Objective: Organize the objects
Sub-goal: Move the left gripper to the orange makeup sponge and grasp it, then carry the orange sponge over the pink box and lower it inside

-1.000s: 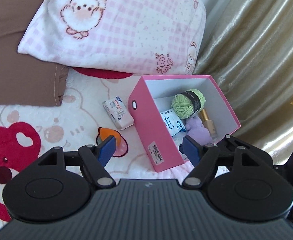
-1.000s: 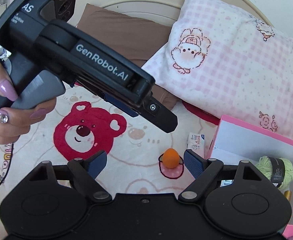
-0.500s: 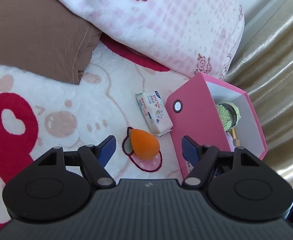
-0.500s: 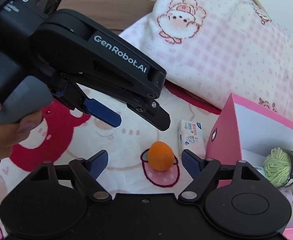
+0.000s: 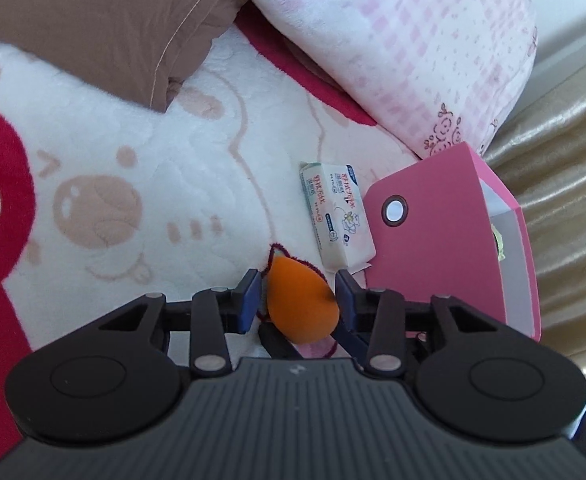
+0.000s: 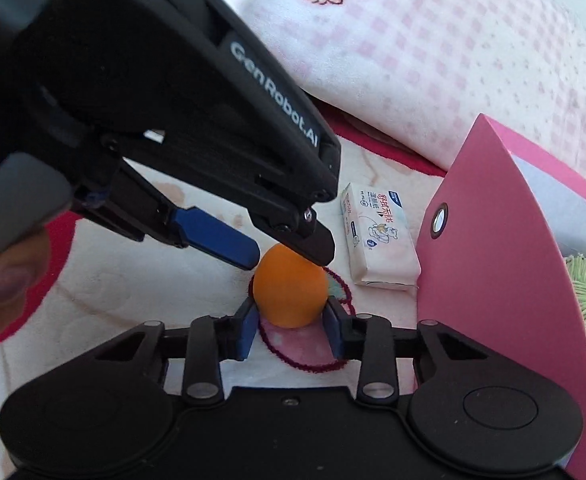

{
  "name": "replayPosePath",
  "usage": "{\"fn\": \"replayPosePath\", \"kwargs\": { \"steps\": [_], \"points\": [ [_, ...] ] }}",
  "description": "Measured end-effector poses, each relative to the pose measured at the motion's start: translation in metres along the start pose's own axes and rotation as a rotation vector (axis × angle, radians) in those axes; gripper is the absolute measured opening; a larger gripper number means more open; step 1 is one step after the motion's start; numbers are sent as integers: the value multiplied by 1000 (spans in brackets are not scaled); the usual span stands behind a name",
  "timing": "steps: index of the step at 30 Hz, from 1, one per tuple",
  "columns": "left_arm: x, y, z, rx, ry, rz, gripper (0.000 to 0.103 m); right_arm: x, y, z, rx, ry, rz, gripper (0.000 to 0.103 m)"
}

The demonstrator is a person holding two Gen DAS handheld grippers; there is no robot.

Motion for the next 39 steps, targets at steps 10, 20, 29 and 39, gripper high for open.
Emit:
{"fn": "replayPosePath", "kwargs": {
  "steps": [10,20,29,39],
  "points": [
    [1,-13,23,10,30,35,32,4,-1,20,-24,109,-83,37],
    [32,-30,77,-18,20,42,30,17,6,77,-92,309,-206,37],
    [104,-50,127,-1,-45,-60,29,61,9,149,-47,413,-269,37],
    [200,-61,149,-2,-95,-218,29,115,25,219,34,355,-167,37]
  ]
}}
Point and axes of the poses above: each gripper's, at about its wrist camera, not at the fingertips, and z roughly against the way its jaws point, x to its right, y to its top, the point moved 5 cm from there along -z, roughly the way its jaws point
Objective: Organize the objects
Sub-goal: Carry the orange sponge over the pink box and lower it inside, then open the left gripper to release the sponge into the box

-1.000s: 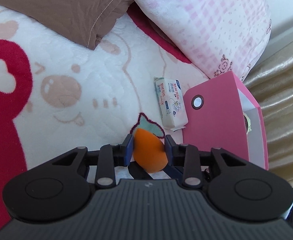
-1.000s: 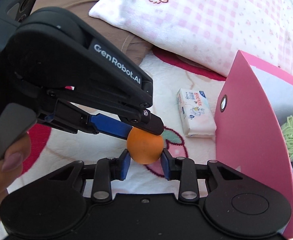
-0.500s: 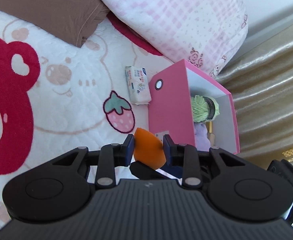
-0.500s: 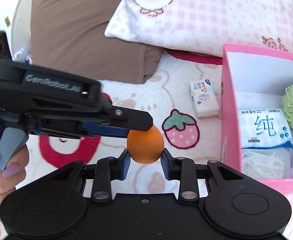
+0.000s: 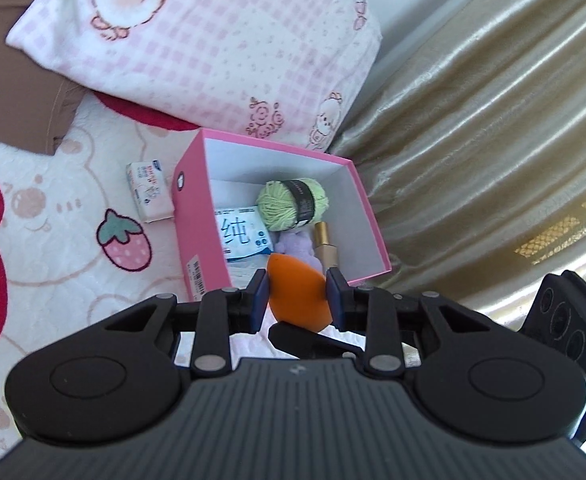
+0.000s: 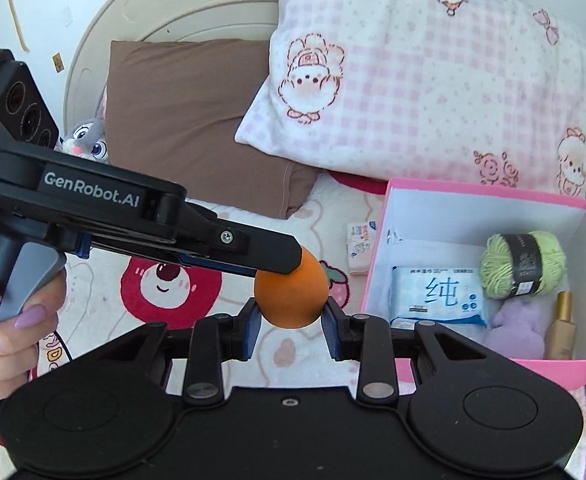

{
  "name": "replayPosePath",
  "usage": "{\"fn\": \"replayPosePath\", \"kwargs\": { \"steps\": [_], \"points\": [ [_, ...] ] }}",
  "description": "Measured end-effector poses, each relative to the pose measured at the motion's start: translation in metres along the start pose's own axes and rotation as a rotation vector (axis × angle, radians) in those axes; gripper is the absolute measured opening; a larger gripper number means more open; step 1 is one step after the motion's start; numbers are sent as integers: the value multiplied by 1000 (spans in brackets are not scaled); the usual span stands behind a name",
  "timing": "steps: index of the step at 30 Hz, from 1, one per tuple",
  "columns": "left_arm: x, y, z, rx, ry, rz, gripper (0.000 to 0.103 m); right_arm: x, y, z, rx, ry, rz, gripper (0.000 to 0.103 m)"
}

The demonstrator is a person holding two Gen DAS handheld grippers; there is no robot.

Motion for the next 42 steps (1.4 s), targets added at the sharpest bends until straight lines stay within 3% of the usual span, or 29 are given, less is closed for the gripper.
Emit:
{"fn": "replayPosePath", "kwargs": {
  "steps": [7,12,18,24,32,33,36,42],
  "points": [
    [56,5,-20,1,0,-111,29,37,7,38,50,-33,8,37],
    [71,15,-61,-21,0,-126,29,74,8,35,50,-91,-44,37],
    [62,25,-118,-55,12,-99,29,117,5,6,-6,-108,-129,38],
    [41,25,-167,-107,62,-69,29,151,-6,-35,-117,-55,-172,38],
    [16,16,-206,-151,64,0,29,167,-22,-70,-219,-115,-166,41],
    [13,14,-210,-145,64,8,29,167,-22,-74,-224,-141,-139,48],
    [5,12,-220,-148,73,26,29,169,-25,-83,-249,-174,-98,50],
    [3,7,-220,-153,74,34,32,172,-21,-71,-204,-115,-179,55]
  ]
}}
Point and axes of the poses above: each gripper's, at about its wrist camera, not at the fingertips, and z roughly against the way its jaws point, x to its right, y to its top, the point moved 5 cm from there along -z, roughly the way its jaws point
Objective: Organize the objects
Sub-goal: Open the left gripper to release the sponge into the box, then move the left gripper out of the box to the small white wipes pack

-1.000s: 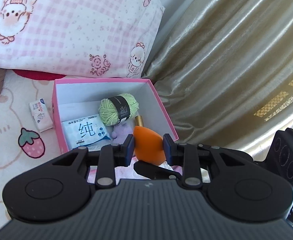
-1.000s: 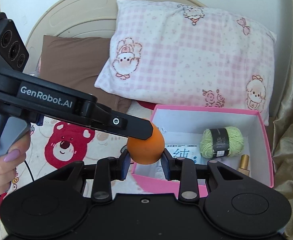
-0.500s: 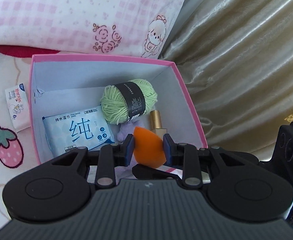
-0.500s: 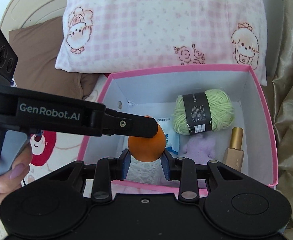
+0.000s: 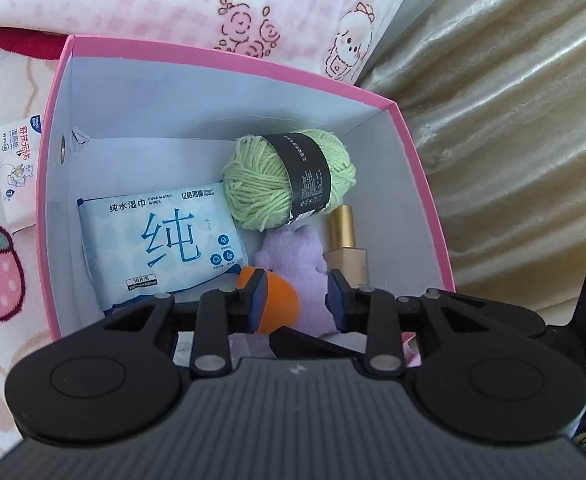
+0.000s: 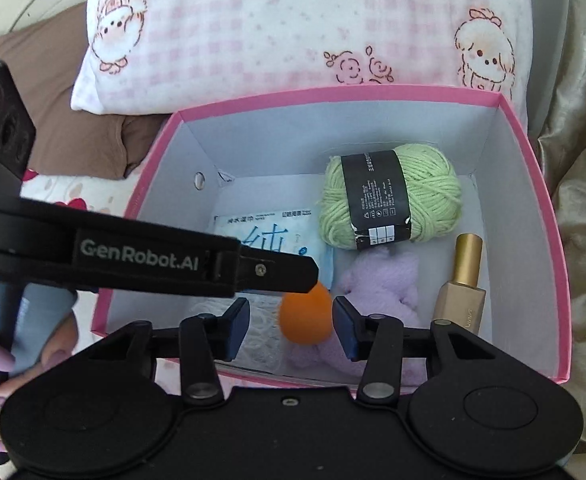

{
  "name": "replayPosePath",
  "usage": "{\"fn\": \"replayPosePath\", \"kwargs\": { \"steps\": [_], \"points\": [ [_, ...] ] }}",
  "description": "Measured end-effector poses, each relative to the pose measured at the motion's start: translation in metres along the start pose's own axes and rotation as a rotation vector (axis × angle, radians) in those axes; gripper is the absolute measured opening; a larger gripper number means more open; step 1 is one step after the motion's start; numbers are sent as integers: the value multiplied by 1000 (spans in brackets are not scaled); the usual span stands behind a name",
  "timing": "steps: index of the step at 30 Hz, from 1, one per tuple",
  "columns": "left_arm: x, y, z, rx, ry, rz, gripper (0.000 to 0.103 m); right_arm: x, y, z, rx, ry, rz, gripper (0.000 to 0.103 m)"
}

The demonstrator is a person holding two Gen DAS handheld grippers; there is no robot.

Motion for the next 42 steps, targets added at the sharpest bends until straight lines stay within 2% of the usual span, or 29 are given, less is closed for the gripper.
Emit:
{"fn": "replayPosePath", "kwargs": {
  "steps": [3,5,8,10,11,16,20,24,27,34,38,42],
  "points": [
    [6,-1,12,19,14,-25,35,-4,0,8,24,-53,31,55],
    [10,-1,24,26,9,-30,40,-6,0,19,35,-48,33,56],
    [18,-1,46,21,19,-71,41,-15,-2,39,51,-30,49,56],
    [23,-1,61,47,26,-105,52,-24,-3,54,66,-29,74,57],
    [24,-2,70,61,31,-111,54,-29,-4,61,72,-29,78,61],
    [28,-11,107,47,42,-128,55,-53,-7,91,86,9,102,67],
    [29,-14,143,74,61,-155,58,-77,-10,112,106,45,150,72],
    [23,-11,175,89,59,-148,59,-102,-10,131,145,49,215,79],
    [15,-8,195,108,86,-148,60,-118,-9,137,172,58,258,82],
    [-20,2,219,175,125,-122,61,-149,-7,122,212,81,328,82],
    [-47,6,216,205,99,-87,61,-167,-13,94,233,117,322,82],
    [-72,9,207,210,113,-102,61,-186,-18,57,253,115,325,82]
  ]
}}
Point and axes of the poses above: each gripper's, at about its wrist camera, not at the fingertips, and z roughly against the way its jaws point, x to its right, y to its top, the point moved 5 cm from there along -z, roughly the way its jaws point
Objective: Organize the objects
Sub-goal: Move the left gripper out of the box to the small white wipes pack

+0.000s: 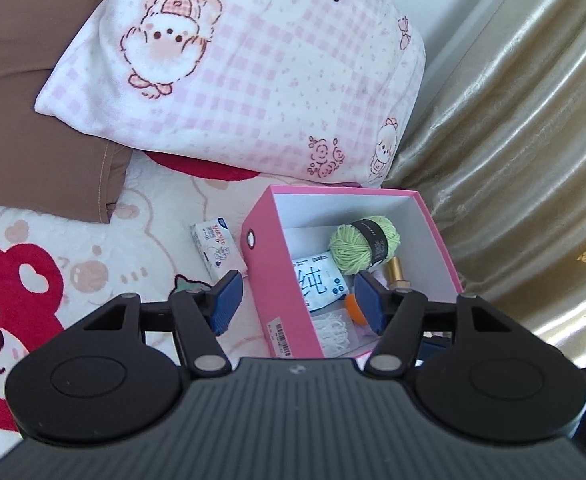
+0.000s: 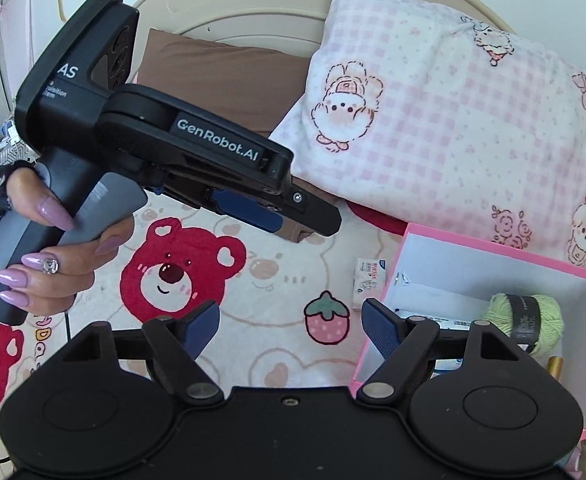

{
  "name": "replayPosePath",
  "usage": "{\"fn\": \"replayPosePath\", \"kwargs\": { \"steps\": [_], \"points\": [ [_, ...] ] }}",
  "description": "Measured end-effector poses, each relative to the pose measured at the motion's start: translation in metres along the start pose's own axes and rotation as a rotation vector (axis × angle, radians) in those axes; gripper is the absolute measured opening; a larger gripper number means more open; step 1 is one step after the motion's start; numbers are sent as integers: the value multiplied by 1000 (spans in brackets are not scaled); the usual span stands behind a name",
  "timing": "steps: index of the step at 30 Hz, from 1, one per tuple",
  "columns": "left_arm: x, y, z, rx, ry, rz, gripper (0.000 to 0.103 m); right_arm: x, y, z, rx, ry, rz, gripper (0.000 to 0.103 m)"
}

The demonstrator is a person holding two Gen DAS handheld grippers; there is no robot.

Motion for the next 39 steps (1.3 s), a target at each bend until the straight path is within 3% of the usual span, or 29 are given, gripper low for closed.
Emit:
{"fn": "replayPosePath", "kwargs": {
  "steps": [4,8,10,16,23,32,39],
  "points": [
    [-23,-3,-18,-36,-5,-19,59,-14,-16,-41,23,-16,-51,81],
    [-49,-8,-50,-108,-21,-9,55,-11,-30,-75,107,-69,-236,78],
    [-62,-9,-68,-125,-22,8,44,-8,-38,-93,145,-140,-336,78],
    [-86,-1,-101,-112,-61,-16,30,-4,-55,-147,143,-365,-457,60],
    [-106,30,-141,-75,-84,-24,27,6,-65,-183,170,-571,-550,60],
    [-112,43,-193,-116,-114,-84,27,26,-63,-207,143,-616,-558,60],
    [-118,34,-205,-137,-96,-77,28,27,-57,-215,138,-656,-542,64]
  ]
}}
Point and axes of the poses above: each gripper's, at about its wrist camera, not at the fingertips, and z roughly against the way its jaws point, x to its right, y to its top, the point moved 5 cm from there along -z, roughly the way its jaws point
